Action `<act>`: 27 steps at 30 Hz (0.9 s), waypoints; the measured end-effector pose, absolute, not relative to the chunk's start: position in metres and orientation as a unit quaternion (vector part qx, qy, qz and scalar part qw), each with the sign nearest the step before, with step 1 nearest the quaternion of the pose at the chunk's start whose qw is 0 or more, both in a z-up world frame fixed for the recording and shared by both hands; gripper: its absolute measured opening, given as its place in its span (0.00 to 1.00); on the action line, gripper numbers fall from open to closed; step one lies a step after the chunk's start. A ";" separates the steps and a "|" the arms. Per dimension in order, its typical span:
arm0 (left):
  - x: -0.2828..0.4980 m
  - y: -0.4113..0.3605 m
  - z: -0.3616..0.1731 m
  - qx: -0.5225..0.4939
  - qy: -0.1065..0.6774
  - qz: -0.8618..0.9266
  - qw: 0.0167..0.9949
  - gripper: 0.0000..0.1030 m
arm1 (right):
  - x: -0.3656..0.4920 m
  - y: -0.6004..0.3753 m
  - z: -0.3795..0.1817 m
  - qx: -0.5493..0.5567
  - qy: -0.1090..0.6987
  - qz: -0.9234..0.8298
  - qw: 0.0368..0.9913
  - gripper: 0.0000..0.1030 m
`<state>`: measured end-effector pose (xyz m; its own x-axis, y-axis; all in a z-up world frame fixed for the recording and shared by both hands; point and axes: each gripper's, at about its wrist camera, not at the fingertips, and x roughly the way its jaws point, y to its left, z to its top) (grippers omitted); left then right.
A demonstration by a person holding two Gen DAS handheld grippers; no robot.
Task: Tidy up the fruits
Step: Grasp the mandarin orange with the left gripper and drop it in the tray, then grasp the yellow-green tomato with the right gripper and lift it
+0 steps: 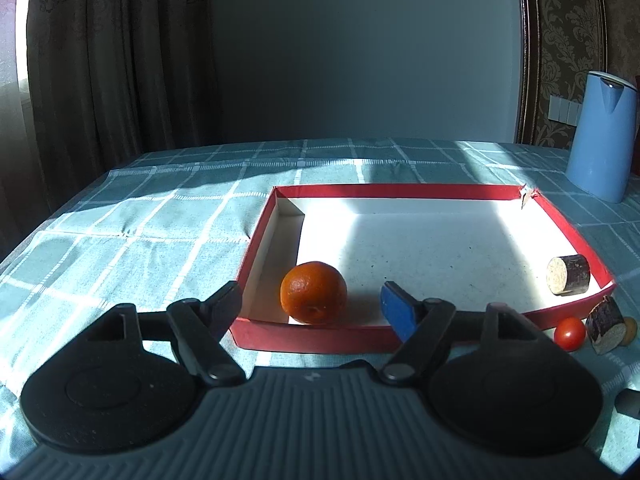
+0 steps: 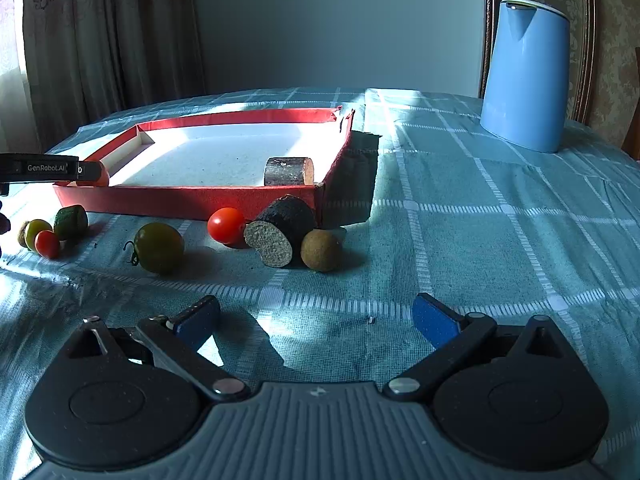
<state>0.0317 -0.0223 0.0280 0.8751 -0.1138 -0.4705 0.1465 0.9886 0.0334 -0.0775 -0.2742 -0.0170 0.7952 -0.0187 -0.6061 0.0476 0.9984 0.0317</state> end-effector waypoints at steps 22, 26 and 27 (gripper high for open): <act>-0.007 0.066 0.013 -0.082 0.227 0.007 0.970 1.00 | -0.080 -0.232 -0.004 0.000 0.239 0.145 0.960 0.77; -0.003 0.067 0.012 -0.084 0.237 0.009 0.968 1.00 | -0.064 -0.218 -0.006 -0.009 0.259 0.151 0.954 0.71; -0.003 0.067 0.012 -0.084 0.238 0.011 0.968 1.00 | -0.060 -0.216 -0.007 -0.011 0.260 0.153 0.954 0.67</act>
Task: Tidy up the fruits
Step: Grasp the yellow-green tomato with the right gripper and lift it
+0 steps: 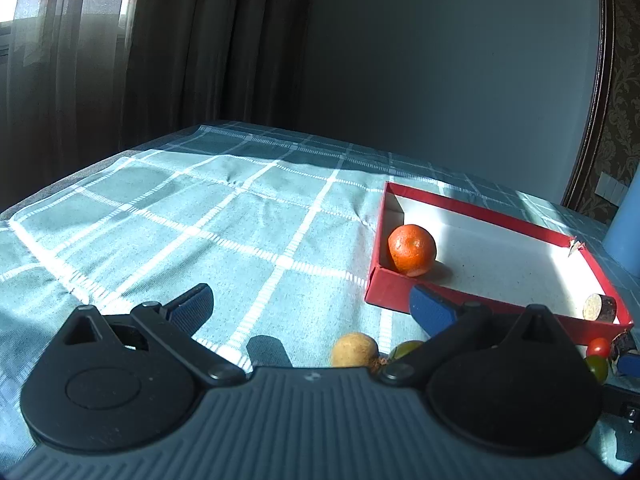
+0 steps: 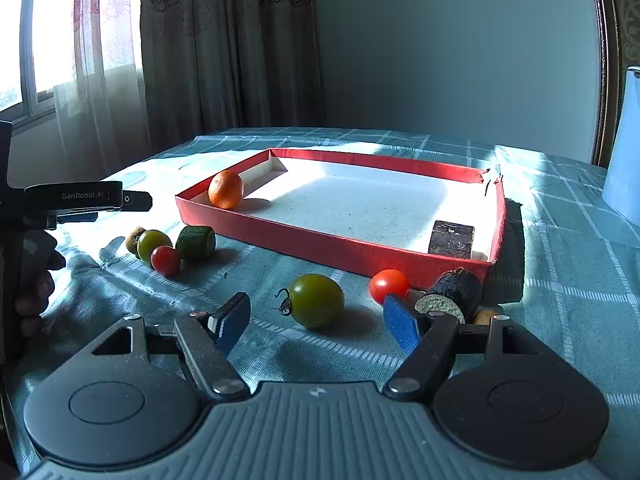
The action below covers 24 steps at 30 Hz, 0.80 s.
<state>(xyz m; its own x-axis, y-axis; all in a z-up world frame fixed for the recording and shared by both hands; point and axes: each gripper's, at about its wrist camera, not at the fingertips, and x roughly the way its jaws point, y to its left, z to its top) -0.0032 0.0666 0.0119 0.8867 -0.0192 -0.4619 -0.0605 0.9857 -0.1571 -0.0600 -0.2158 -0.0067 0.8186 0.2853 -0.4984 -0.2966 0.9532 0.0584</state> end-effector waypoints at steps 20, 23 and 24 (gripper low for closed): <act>-0.002 0.067 0.011 -0.083 0.244 0.015 0.966 1.00 | -0.038 -0.214 -0.015 0.016 0.291 0.159 0.943 0.34; -0.003 0.067 0.011 -0.083 0.244 0.015 0.966 1.00 | -0.044 -0.220 -0.010 0.028 0.269 0.165 0.949 0.34; -0.003 0.067 0.011 -0.083 0.244 0.015 0.966 1.00 | -0.046 -0.224 -0.007 0.037 0.261 0.167 0.950 0.34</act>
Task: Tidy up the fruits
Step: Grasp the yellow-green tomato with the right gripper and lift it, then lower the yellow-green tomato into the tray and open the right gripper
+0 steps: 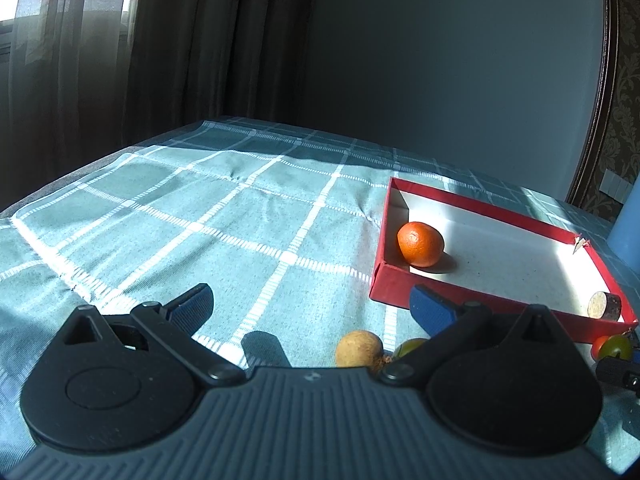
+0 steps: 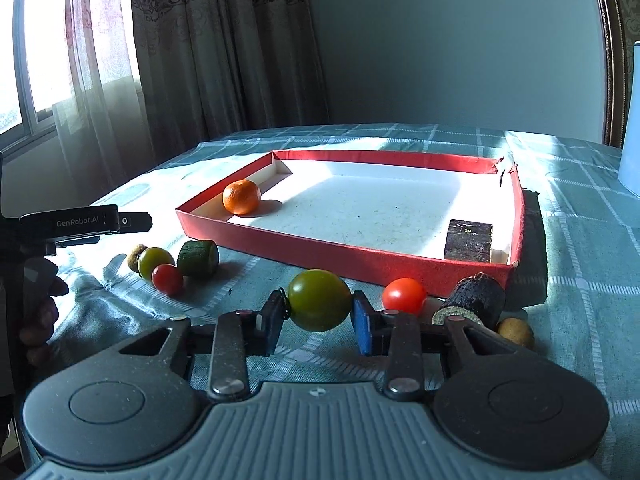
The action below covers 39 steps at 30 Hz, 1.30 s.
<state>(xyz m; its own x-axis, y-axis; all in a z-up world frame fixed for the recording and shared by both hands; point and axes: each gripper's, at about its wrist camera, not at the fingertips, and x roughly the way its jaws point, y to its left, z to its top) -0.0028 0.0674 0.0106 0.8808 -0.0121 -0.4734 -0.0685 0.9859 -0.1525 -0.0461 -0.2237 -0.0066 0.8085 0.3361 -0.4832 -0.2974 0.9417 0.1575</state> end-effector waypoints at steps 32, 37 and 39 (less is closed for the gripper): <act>-0.007 0.062 0.013 -0.074 0.230 0.000 0.970 1.00 | 0.034 -0.290 0.014 0.038 0.269 0.037 0.962 0.46; -0.019 0.054 0.017 -0.043 0.218 -0.003 0.975 1.00 | -0.025 -0.281 0.020 0.031 0.233 0.070 0.969 0.60; -0.027 0.049 0.018 -0.020 0.207 -0.006 0.978 1.00 | -0.043 -0.280 0.016 0.038 0.229 0.077 0.970 0.61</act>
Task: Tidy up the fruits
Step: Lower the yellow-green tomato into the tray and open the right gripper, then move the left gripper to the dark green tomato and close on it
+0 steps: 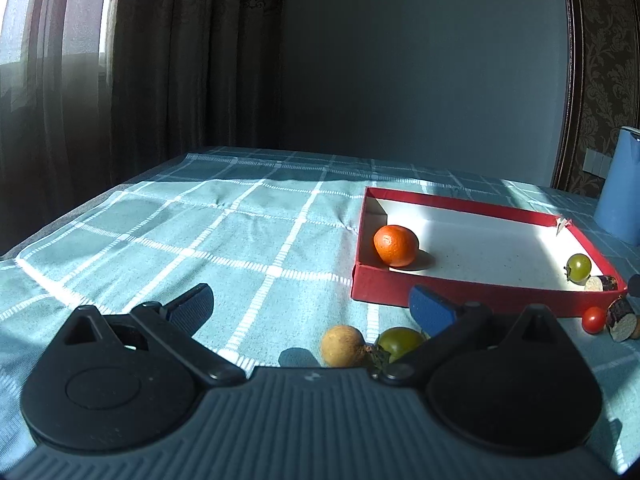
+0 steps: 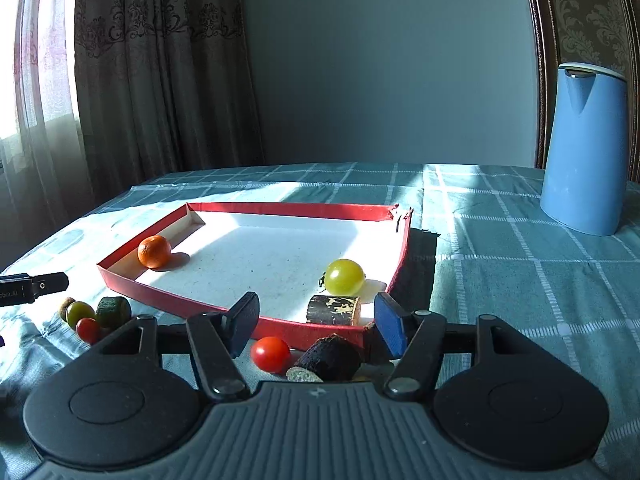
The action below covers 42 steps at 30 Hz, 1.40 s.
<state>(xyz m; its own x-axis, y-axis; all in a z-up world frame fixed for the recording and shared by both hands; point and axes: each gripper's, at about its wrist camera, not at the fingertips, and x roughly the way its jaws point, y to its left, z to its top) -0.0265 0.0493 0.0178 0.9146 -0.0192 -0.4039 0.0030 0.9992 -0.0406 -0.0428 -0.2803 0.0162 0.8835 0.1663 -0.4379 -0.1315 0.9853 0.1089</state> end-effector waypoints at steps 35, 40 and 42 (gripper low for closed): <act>-0.007 0.021 0.000 0.054 0.315 -0.180 0.930 0.61 | -0.060 -0.277 -0.014 0.096 0.283 0.115 0.947 0.83; 0.000 0.015 0.000 0.067 0.311 -0.170 0.933 0.58 | -0.059 -0.278 -0.015 0.100 0.286 0.116 0.946 0.83; -0.006 0.011 0.000 0.083 0.297 -0.176 0.935 0.58 | -0.059 -0.279 -0.015 0.104 0.286 0.118 0.945 0.83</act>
<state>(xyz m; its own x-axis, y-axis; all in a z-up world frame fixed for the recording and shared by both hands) -0.0063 0.0108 -0.0003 0.7615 -0.2792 -0.5849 0.3776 0.9246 0.0504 -0.0593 -0.2793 -0.0153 0.8091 0.2822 -0.5154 -0.1630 0.9505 0.2645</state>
